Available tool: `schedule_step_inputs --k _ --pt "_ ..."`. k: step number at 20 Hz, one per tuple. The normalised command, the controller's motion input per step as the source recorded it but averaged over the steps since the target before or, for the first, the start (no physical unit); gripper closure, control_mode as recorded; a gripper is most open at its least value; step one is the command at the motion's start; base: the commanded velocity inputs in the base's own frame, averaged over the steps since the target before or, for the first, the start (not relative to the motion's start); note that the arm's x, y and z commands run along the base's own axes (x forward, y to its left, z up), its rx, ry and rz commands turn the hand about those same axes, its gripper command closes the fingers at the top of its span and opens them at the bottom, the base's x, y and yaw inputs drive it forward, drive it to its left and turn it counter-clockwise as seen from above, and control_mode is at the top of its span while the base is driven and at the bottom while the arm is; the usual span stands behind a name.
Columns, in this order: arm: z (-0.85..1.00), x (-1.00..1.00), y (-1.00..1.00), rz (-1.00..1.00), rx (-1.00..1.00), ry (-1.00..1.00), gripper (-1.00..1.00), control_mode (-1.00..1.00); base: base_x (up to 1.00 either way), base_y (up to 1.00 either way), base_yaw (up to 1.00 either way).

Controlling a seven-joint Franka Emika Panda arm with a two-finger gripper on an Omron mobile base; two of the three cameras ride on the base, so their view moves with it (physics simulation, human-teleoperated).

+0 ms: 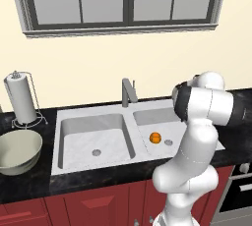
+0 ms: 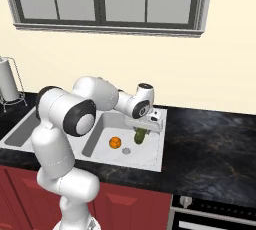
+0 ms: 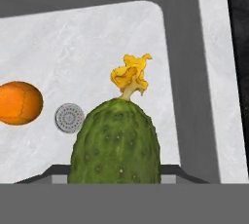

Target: Remove the cucumber and orange from the sink. Then move the bowl and cup from the counter to the sink for washing.

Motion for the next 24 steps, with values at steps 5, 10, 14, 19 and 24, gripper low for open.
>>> schedule_step_inputs --k 5,10,14,19,24 --pt "0.29 -0.14 -0.27 -0.07 -0.01 0.00 1.00 -1.00 0.00 0.00 0.00" --pt "0.20 -0.08 -0.32 -0.10 0.00 0.00 1.00 -1.00 0.00 0.00 0.00" --pt "0.03 0.00 -0.39 -0.10 -0.01 0.00 1.00 -1.00 0.00 0.00 0.00" --pt "0.00 0.00 -0.45 -0.07 0.00 0.00 1.00 -1.00 0.00 0.00 0.00" --pt "0.00 0.00 -0.42 -0.05 0.00 0.00 1.00 -1.00 0.00 0.00 0.00"
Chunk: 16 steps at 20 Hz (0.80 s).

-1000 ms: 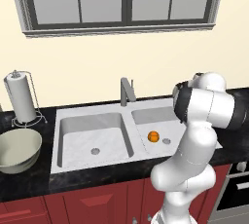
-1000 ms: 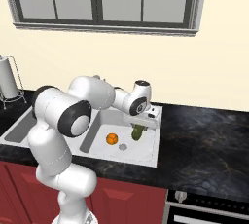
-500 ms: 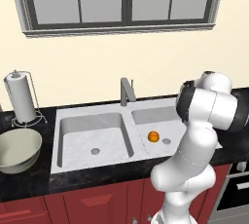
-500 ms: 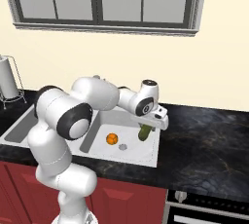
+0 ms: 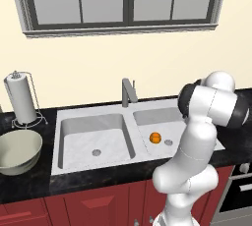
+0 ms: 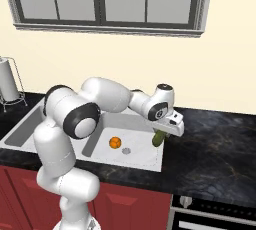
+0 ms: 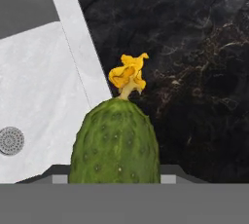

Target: Remove the cucumber and orange from the sink. Then move the bowl and cup from the counter to the sink for washing.

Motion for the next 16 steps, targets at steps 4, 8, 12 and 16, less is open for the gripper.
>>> schedule_step_inputs --k 4,8,12,16 --pt "-0.03 0.00 -0.46 -0.02 0.00 0.00 1.00 -1.00 0.00 0.00 0.00" --pt "-0.03 0.00 -0.51 -0.01 0.00 0.00 1.00 -1.00 0.00 0.00 0.00" --pt "-0.07 0.00 -0.47 0.00 0.00 0.00 1.00 -1.00 0.00 0.00 0.00" --pt "-0.11 0.00 -0.43 0.00 0.00 0.00 1.00 -1.00 0.00 0.00 0.00"
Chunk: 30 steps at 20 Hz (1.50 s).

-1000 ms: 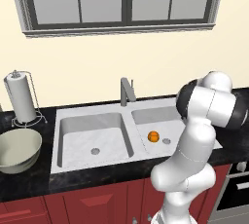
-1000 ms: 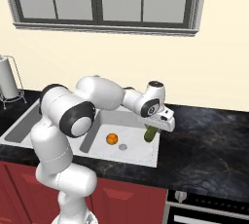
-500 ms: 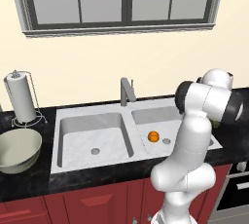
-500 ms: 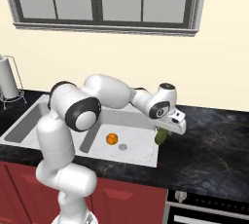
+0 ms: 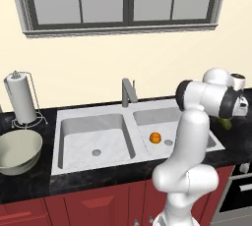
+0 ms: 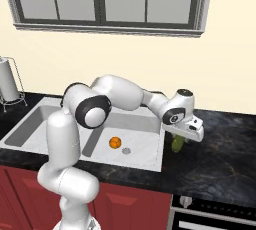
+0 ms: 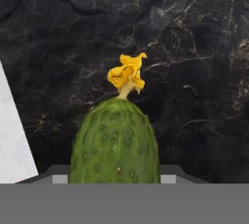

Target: Remove the cucumber and orange from the sink. Then move the bowl and cup from the counter to the sink for washing.

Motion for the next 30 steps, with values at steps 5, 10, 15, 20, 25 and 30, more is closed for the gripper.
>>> schedule_step_inputs --k 5,10,15,20,25,30 --pt "-0.20 -0.03 -0.36 0.00 0.00 0.00 1.00 -1.00 0.00 0.00 0.00" --pt "-0.28 -0.08 -0.23 0.00 0.00 0.00 1.00 -1.00 0.00 0.00 0.00" --pt "-0.33 -0.04 -0.15 0.00 0.00 0.00 1.00 -1.00 0.00 0.00 0.00" --pt "-0.33 0.00 -0.11 0.00 0.00 0.00 1.00 -1.00 0.00 0.00 0.00" --pt "-0.34 -0.01 -0.02 0.00 -0.03 0.00 1.00 -1.00 0.00 0.00 0.00" --pt "-0.33 -0.13 0.00 0.00 -0.05 -0.01 1.00 -1.00 0.00 0.00 0.00"
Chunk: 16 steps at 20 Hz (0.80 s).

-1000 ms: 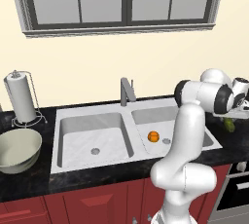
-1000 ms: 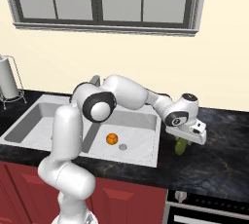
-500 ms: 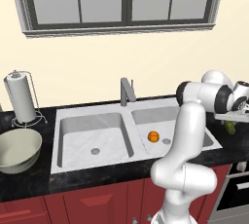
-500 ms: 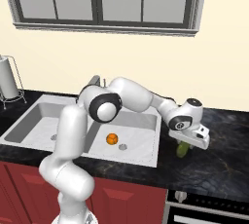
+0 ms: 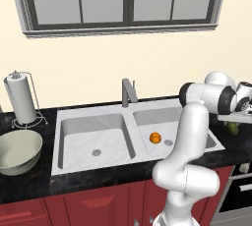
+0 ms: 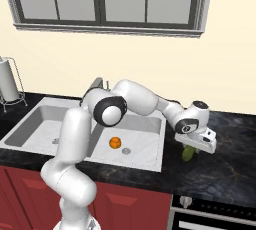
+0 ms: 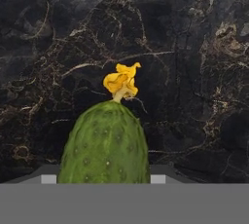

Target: Remove the cucumber and orange from the sink. Then move the bowl and cup from the counter to the sink for washing.

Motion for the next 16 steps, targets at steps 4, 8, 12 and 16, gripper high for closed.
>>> schedule_step_inputs --k 4,8,12,16 --pt "-0.16 -0.20 0.00 0.00 -0.05 -0.03 -1.00 -1.00 0.00 0.00 0.00" --pt "0.04 -0.17 0.00 0.00 0.00 -0.06 -1.00 -1.00 0.00 0.00 0.00" --pt "0.27 -0.23 0.00 0.00 0.00 -0.01 -1.00 -1.00 0.00 0.00 0.00" --pt "0.38 -0.21 0.15 0.00 -0.03 0.00 -1.00 -1.00 0.00 0.00 0.00"
